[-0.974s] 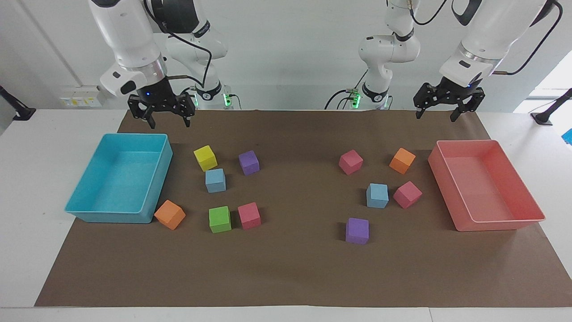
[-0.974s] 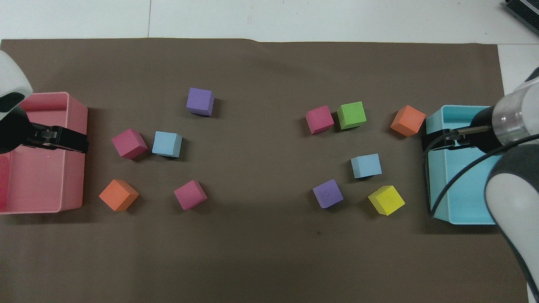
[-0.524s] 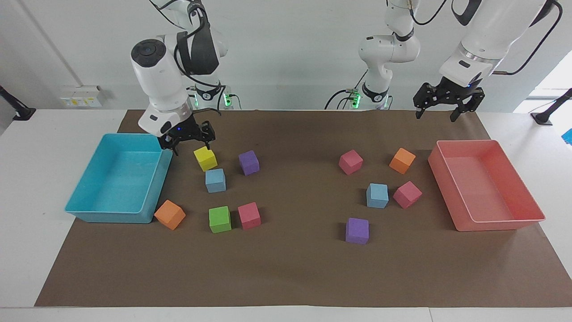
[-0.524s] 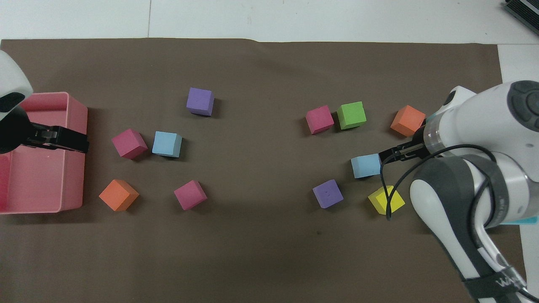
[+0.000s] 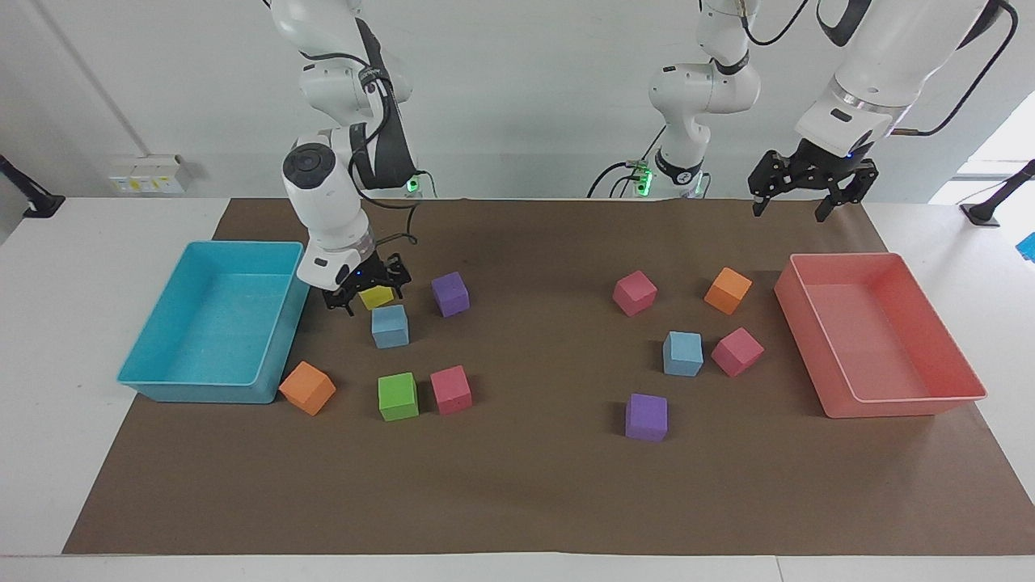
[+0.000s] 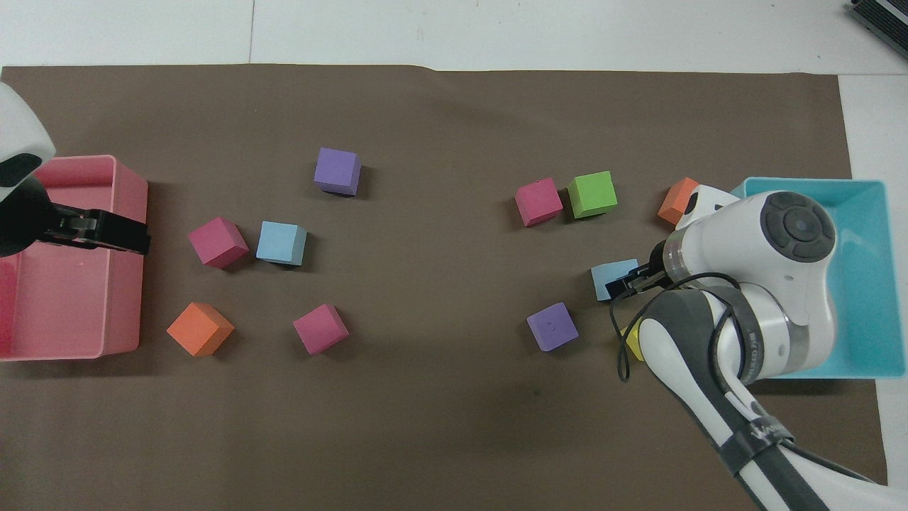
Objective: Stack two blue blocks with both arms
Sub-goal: 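Reach the right gripper down and grasp the light blue cube near the yellow cube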
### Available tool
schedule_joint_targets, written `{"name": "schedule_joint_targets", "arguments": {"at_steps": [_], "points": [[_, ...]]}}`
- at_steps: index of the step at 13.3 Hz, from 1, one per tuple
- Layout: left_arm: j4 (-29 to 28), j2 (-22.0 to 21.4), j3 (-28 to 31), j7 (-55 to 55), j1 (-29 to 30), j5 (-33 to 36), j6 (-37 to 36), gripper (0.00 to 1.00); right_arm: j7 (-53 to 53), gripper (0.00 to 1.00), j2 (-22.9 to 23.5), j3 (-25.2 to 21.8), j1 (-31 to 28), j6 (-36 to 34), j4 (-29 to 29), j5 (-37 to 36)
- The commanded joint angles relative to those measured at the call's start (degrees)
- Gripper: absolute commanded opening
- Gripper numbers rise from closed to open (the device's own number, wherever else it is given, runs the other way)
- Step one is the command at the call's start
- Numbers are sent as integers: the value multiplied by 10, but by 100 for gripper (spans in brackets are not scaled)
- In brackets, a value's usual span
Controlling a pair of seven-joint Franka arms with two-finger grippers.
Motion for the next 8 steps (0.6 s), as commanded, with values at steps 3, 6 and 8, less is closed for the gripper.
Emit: {"name": "schedule_joint_targets", "arguments": {"at_steps": [3,6,8], "points": [[-18,-12,-6,10,7,-6,20,100,-31,100,28,-1,-1,56,-26,43],[-18,-12,-6,10,6,-6,20,100,-32,100,56,-1,3,100,-39,48],[-18,-12,-6,10,6,-6,20,100,-32,100,63,-1,7,102,-43,48]]}}
